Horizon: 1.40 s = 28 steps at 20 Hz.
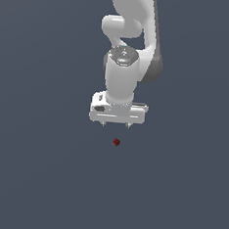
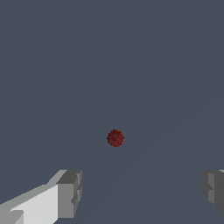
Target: Pick up the object and move it to a goal position.
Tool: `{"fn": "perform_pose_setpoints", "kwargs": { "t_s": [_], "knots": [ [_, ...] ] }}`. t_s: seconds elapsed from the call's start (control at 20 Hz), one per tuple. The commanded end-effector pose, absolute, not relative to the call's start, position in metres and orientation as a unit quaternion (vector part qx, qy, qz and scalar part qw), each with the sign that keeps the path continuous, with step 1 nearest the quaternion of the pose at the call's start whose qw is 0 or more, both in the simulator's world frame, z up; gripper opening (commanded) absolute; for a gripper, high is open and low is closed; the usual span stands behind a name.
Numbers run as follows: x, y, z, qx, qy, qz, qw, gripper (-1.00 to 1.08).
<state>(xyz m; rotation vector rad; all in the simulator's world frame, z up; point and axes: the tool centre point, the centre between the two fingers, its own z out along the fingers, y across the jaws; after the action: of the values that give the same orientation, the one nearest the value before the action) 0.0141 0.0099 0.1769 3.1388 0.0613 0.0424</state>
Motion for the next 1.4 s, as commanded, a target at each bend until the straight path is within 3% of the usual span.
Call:
{"fn": "perform_pose_setpoints", "kwargs": {
  "t_s": [0.0, 0.55, 1.35],
  "knots": [
    [0.014, 0.01, 0.177, 1.0, 0.02, 0.014, 0.001, 1.0],
    [0.025, -0.015, 0.19, 1.0, 0.006, 0.028, 0.011, 1.0],
    [0.025, -0.01, 0.178, 0.998, -0.059, 0.025, 0.005, 1.0]
  ]
}}
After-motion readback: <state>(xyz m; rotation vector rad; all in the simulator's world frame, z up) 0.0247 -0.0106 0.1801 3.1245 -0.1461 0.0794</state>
